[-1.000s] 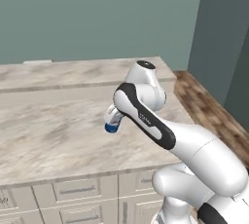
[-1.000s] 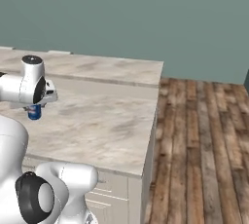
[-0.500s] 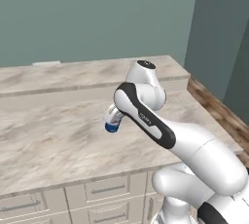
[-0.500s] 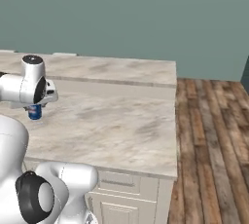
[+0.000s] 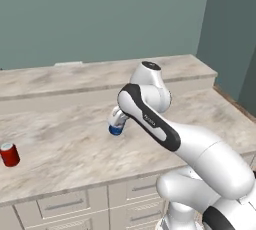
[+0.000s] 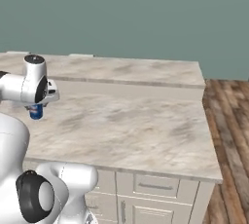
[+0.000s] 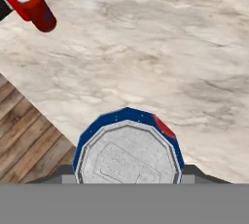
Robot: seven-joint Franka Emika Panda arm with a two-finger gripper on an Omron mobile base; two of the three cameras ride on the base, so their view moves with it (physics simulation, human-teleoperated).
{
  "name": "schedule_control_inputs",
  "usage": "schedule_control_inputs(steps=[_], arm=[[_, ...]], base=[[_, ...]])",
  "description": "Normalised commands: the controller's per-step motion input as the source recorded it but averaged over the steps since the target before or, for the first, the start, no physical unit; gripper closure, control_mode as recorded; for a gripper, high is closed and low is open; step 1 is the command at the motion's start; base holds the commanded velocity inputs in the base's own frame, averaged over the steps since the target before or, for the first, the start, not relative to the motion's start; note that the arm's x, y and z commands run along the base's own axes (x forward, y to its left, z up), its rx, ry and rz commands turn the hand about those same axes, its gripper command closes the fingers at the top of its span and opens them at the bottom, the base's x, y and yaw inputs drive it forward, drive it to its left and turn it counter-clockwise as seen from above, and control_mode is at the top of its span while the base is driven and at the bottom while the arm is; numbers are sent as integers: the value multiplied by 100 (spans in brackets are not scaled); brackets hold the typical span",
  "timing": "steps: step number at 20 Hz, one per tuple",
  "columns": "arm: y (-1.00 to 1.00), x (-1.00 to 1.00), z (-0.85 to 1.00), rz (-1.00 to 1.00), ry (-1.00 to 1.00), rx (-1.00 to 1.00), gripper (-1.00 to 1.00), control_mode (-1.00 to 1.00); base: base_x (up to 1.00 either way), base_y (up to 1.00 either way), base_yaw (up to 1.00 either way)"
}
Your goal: Four empty soda cans are scattered around the kitchen. Gather all the cans and cluster them next to the stove for recycling.
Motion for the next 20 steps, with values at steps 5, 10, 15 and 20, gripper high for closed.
schedule_control_inputs(steps=[5,10,15,20], arm=[[0,0,0,0,0,0,100,100],[0,0,0,0,0,0,100,100],[0,0,0,0,0,0,100,100],[0,0,0,0,0,0,100,100]], base=[[-34,70,0],[-40,65,0],[-38,54,-7],[-27,32,-16]])
